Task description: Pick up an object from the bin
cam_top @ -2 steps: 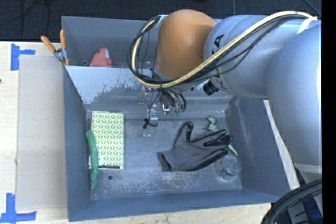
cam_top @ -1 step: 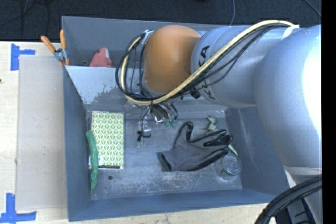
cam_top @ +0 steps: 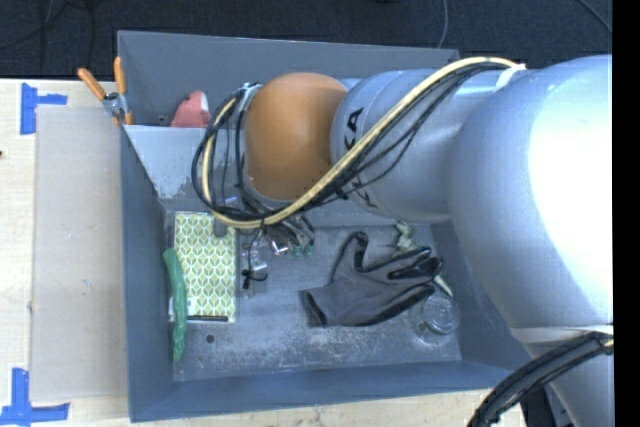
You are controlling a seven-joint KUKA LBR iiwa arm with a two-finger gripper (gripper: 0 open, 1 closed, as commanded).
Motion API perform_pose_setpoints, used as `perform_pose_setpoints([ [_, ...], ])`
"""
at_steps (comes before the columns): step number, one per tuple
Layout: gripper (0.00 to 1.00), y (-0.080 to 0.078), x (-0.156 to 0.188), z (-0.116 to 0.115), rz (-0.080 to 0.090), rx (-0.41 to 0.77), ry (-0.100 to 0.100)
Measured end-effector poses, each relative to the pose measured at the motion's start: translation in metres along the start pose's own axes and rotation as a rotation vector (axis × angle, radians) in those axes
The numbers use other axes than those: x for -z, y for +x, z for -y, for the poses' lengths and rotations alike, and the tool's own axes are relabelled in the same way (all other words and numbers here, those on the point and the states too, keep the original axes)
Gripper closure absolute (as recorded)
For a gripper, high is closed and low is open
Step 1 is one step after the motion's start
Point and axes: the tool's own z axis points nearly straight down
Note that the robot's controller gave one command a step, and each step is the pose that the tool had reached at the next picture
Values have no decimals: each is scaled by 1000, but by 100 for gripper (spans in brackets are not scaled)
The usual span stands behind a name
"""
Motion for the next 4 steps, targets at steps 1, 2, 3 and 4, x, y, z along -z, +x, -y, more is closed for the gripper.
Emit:
perform_pose_setpoints([
  [1,0,24,-10,45,5,-104,0],
  [2,0,17,35,16,0,-74,3],
  [3,0,33,11,-1,12,-36,-4],
  [4,0,47,-13,56,-2,-37,1],
])
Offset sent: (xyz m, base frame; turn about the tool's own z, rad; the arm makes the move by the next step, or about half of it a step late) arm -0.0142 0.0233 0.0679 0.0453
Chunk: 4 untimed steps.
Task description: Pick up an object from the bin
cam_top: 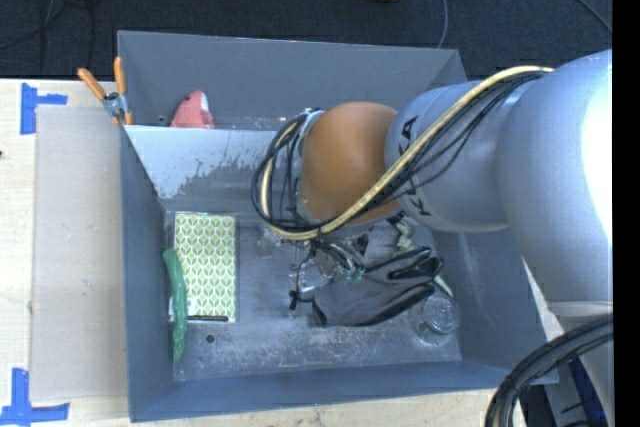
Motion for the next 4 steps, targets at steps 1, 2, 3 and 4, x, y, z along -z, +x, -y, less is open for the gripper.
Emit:
perform_pose_setpoints([
  [1,0,16,33,1,-6,1,1],
  [2,0,21,61,5,15,105,-1],
  [3,0,28,22,39,-2,308,-2],
  [4,100,83,-10,9,9,-227,-4],
])
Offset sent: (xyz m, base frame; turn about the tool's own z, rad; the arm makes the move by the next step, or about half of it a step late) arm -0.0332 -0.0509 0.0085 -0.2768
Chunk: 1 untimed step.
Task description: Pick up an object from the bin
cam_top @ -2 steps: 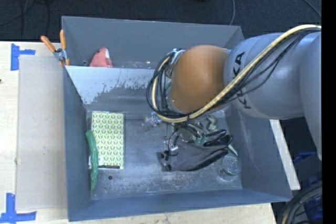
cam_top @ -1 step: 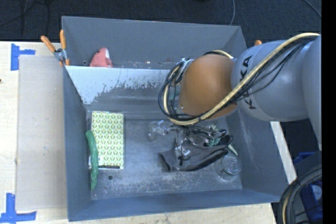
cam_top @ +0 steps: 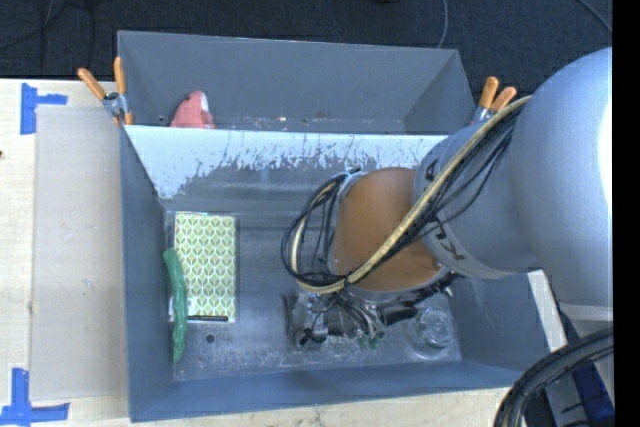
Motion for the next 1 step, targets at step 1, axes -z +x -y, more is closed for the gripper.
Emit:
perform_pose_setpoints([
  [1,100,15,-7,-7,4,-113,-1],
])
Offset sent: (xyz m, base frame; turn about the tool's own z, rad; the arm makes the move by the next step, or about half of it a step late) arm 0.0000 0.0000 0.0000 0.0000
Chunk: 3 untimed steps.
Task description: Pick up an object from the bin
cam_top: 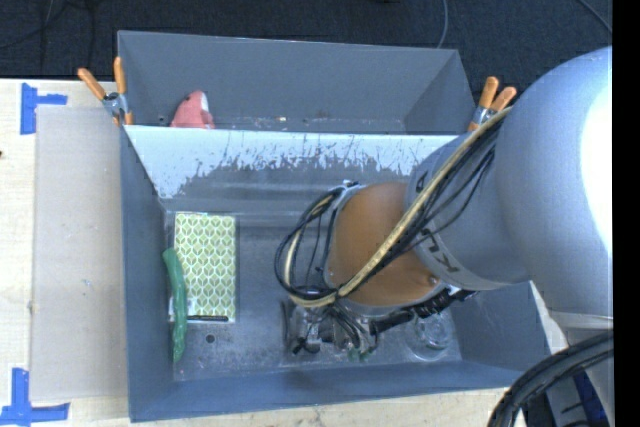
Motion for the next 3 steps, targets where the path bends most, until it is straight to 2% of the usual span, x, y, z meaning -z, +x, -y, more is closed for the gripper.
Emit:
perform_pose_setpoints([
  [3,100,0,0,0,0,-1,0],
])
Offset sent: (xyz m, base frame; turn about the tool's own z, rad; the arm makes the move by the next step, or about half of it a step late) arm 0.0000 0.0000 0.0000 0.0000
